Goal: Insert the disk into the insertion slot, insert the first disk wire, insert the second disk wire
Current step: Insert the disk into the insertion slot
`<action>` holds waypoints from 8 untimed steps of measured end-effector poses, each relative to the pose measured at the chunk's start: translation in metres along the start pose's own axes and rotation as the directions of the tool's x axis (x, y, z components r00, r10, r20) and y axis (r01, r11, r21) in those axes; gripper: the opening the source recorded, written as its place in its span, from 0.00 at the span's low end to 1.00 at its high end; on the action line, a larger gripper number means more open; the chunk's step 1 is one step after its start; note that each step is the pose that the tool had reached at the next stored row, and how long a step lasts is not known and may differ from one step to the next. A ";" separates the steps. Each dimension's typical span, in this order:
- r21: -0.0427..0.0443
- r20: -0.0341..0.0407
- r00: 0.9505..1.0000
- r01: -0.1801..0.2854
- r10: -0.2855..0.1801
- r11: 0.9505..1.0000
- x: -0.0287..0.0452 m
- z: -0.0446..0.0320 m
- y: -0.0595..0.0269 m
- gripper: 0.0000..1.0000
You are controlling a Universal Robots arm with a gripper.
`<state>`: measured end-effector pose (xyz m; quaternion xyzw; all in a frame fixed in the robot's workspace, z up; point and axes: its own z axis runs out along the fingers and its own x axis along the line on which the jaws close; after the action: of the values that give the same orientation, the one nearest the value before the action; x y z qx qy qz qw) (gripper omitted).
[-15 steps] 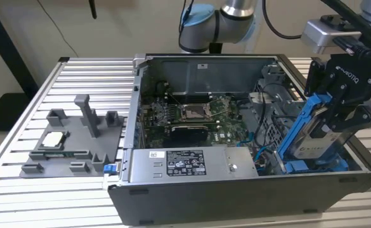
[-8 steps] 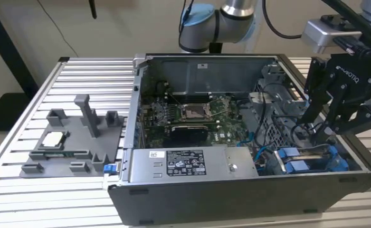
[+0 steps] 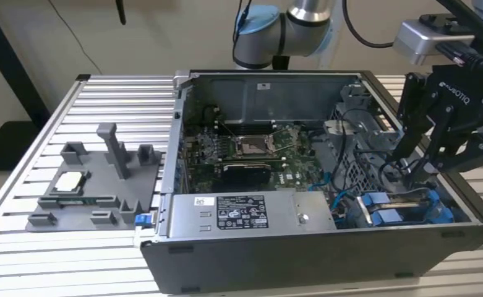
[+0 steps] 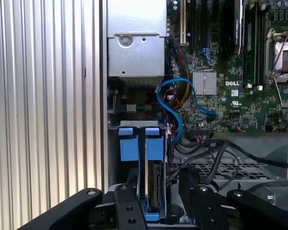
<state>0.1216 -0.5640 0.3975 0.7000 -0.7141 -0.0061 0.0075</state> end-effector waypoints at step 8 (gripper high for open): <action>0.018 0.000 1.000 0.000 0.000 1.000 -0.0148 0.0012 0.0002 0.47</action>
<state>0.1217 -0.5492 0.3962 0.7001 -0.7141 0.0003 0.0011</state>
